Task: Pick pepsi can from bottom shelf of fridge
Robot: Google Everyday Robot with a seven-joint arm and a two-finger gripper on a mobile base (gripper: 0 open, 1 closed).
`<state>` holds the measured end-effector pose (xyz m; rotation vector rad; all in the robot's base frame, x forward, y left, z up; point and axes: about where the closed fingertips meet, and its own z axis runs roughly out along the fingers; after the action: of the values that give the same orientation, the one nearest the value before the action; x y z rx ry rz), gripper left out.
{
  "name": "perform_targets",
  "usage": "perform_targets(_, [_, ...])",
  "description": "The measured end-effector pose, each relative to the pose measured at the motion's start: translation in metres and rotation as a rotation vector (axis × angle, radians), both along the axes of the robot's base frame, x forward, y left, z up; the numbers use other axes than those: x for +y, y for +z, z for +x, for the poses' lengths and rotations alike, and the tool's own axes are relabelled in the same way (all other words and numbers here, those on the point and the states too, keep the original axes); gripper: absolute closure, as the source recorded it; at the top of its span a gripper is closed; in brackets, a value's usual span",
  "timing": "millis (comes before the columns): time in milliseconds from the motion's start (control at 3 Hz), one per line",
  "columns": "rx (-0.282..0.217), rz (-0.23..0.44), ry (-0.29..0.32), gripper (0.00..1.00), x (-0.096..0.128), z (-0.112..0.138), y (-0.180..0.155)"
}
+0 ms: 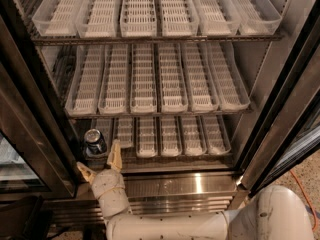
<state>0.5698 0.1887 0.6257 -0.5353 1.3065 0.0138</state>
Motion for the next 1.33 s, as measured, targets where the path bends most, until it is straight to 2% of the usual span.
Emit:
perform_targets(333, [0.012,-0.004,-0.023,0.19,-0.003,0.001,-0.005])
perform_targets(667, [0.026,0.002,-0.034,0.34,-0.003,0.004,-0.009])
perform_targets(1000, [0.042,0.005,-0.046,0.38,0.0,0.008,-0.015])
perform_targets(1333, [0.055,0.011,-0.064,0.38,0.001,0.014,-0.022])
